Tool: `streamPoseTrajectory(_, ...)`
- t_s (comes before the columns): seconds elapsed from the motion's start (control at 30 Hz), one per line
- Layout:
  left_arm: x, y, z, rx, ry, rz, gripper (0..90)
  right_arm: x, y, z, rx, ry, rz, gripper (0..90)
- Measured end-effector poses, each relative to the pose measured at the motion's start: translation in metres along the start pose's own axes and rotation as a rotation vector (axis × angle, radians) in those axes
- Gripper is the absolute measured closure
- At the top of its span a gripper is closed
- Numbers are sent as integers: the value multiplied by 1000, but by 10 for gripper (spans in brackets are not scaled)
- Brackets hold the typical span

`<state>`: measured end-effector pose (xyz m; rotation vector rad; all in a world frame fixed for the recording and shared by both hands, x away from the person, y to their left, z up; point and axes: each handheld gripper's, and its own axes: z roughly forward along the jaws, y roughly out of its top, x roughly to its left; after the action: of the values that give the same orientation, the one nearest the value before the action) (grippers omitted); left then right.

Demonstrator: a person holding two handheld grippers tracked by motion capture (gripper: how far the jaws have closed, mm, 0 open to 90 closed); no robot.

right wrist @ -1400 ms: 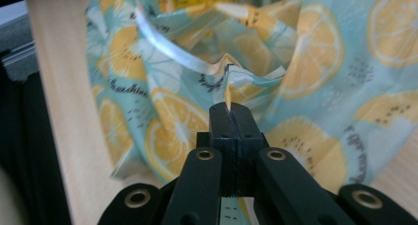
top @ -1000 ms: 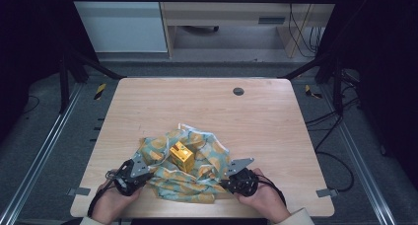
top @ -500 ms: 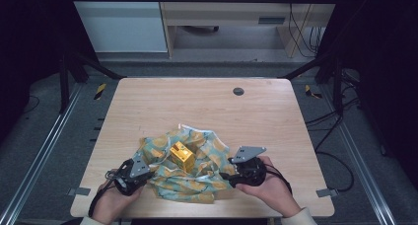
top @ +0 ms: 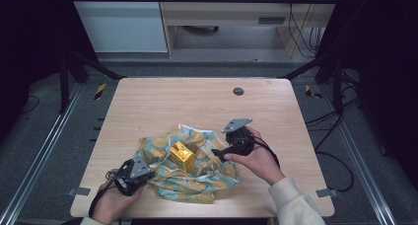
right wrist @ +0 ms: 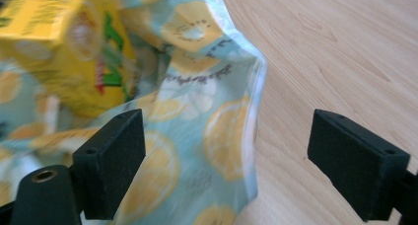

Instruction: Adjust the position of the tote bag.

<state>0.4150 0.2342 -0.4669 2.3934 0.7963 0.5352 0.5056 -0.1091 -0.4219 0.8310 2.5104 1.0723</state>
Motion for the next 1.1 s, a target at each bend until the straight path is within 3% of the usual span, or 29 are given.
streamPoseTrajectory(0.13, -1, 0, 1, -1, 2, 3, 900, -9, 6, 24, 47, 14, 31, 148)
streamPoseTrajectory(0.2, -1, 0, 1, -1, 2, 3, 900, -12, 6, 34, 76, 28, 51, 189)
streamPoseTrajectory(0.3, 0, 0, 1, 0, 2, 1, 900, -13, 4, 46, 129, 97, 67, 372)
streamPoseTrajectory(0.43, 0, 1, 3, -4, 10, -7, 900, -9, 3, 51, 147, 112, 23, 778)
streamPoseTrajectory(0.53, 2, 1, 2, 7, 15, 2, 900, -9, 5, 52, 116, 100, 25, 888)
streamPoseTrajectory(0.67, 3, 1, 4, 16, 34, 6, 900, -16, 11, 51, 77, 56, 47, 900)
streamPoseTrajectory(0.87, 9, 0, 5, 32, 71, -5, 900, -36, 18, 56, 39, -17, 89, 900)
streamPoseTrajectory(1.1, 13, -2, 10, 68, 79, -7, 900, -53, 11, 77, 97, -72, 119, 900)
